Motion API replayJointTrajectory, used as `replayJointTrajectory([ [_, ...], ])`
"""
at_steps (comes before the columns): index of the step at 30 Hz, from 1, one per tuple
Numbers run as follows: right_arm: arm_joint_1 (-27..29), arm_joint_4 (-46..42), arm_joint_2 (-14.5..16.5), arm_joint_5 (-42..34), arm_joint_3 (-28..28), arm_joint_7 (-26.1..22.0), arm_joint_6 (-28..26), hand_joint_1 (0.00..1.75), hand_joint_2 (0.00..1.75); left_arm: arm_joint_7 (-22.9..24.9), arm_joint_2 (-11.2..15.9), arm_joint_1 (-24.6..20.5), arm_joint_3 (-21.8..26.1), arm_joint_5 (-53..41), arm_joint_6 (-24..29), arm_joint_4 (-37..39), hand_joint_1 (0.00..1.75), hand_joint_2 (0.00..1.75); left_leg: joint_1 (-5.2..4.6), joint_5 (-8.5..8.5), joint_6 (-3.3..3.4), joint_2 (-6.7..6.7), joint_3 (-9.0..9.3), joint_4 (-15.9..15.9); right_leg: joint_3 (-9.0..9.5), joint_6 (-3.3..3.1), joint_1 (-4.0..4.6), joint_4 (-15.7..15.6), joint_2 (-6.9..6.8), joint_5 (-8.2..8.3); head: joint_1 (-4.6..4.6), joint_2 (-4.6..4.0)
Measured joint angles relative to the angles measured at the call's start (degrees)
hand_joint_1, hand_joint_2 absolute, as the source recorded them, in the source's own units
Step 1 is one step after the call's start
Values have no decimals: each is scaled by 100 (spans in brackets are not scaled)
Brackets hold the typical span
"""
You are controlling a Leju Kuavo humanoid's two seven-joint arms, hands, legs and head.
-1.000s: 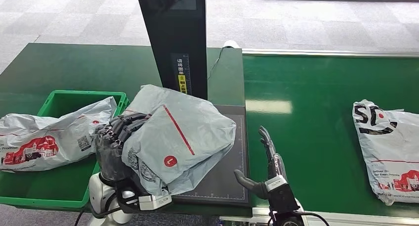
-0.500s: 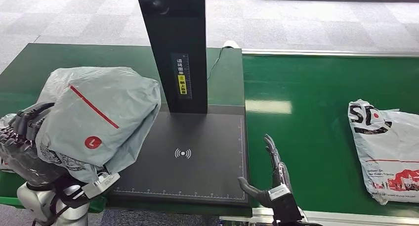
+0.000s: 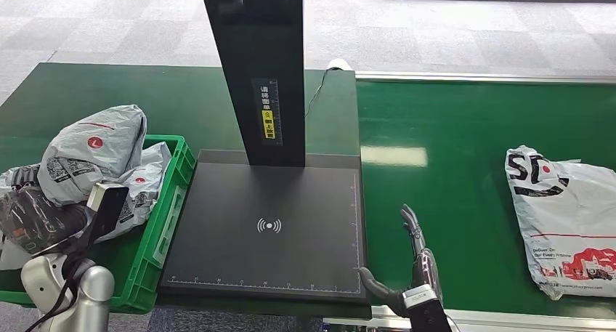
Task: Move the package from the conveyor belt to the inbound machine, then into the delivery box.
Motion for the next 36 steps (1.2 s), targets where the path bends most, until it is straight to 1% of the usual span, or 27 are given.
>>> replayJointTrajectory([
  [5,16,-42,2,2,-4,4,0,0,175,31,117,-36,-2,-20,-8,181,175,175,-2,-1,0,-2,1,0,-1,0,-2,-1,0,0,0,0],
  [7,21,-50,2,15,-7,7,0,0,175,202,151,-54,-5,-101,-150,240,175,175,-1,-1,0,-2,1,0,-1,0,-1,-1,0,0,-1,0],
  [9,32,-67,3,43,-15,25,5,0,175,548,227,-128,-11,-221,-523,369,175,175,0,0,0,-3,2,-1,-1,0,0,-1,-1,0,-1,0],
  [12,45,-103,4,86,-35,66,60,0,175,968,425,-302,-11,-278,-1082,748,175,175,4,0,-1,10,5,-2,0,-4,3,1,8,2,-1,0],
  [17,38,-110,2,104,-51,93,178,0,175,1232,708,-488,20,-255,-1475,1373,175,175,7,0,-2,31,10,-2,0,-7,7,4,27,5,-1,0],
  [22,-25,-107,2,117,-52,107,248,0,175,1352,926,-655,17,-246,-2312,1826,175,175,7,-2,-5,40,14,-3,1,-7,7,4,37,5,-1,0],
  [28,-74,-106,2,117,-53,110,261,0,175,1363,1032,-760,-25,-220,-2425,2077,175,175,7,-4,-7,44,22,-4,6,-8,7,7,41,5,-1,0],
  [36,-98,-104,2,117,-53,110,267,0,175,1365,1064,-813,-39,-212,-2434,2196,175,175,7,-4,-7,44,25,-4,8,-8,7,14,41,5,0,0],
])
